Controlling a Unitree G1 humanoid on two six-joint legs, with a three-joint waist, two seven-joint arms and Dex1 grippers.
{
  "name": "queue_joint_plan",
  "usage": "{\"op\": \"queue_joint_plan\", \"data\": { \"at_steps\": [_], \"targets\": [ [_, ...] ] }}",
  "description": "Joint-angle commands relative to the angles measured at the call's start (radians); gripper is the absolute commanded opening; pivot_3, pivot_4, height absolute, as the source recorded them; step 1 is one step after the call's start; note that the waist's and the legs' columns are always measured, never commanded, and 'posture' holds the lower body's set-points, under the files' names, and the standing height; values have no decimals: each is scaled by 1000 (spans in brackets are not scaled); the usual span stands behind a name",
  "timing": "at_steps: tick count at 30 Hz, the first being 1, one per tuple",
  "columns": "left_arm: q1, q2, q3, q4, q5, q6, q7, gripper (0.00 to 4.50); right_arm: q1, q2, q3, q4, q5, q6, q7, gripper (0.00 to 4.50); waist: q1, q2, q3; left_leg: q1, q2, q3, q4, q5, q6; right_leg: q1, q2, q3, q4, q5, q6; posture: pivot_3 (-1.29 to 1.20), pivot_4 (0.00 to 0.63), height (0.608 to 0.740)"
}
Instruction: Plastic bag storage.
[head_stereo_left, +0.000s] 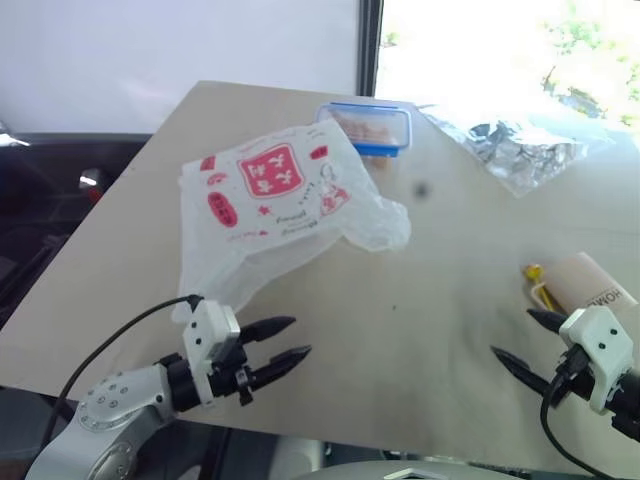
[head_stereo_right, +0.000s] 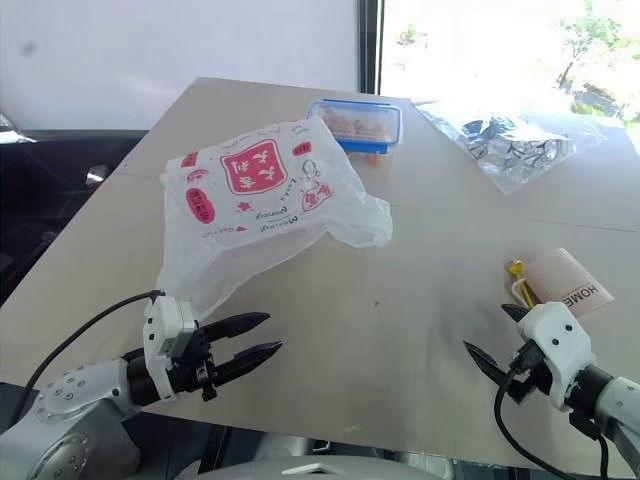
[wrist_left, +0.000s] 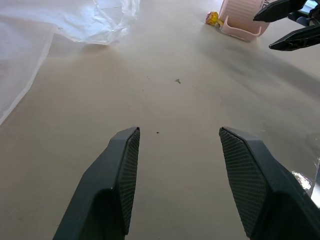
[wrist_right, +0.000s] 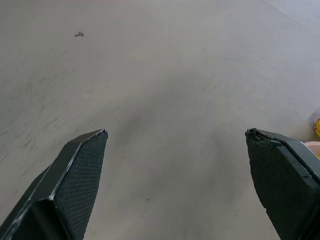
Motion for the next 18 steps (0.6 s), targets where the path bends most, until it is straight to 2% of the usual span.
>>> {"op": "queue_joint_plan", "data": {
  "at_steps": [1,6,10,14,18],
  "targets": [
    [-51,3,14,-17,-30,6,15,2636,-9,1,-24,-23,37,-41,26,4479,0,0,0,0,0,0,0,0,0,0,0,0,0,0,0,0,150,740],
    [-156,-30,34,27,-47,0,57,2636,-57,33,-38,-40,140,-92,62,4479,1,1,0,0,0,-1,0,0,0,0,0,-1,0,0,0,0,150,740],
    [-200,-59,35,42,-18,-15,107,2636,-27,44,-106,-25,172,-230,159,4479,1,0,0,-1,0,-1,0,0,1,0,1,-1,0,1,2,0,150,740],
    [-230,-57,-2,34,102,-22,195,2636,26,22,-218,15,275,-303,307,4479,1,0,0,-1,-1,-1,0,-1,2,1,1,-1,-1,2,3,0,150,740],
    [-263,-41,-47,59,258,-106,225,2636,98,-5,-321,45,333,-352,440,4479,3,0,0,0,-1,-1,0,-1,2,1,1,-1,-1,2,3,0,150,740]
  ]
}}
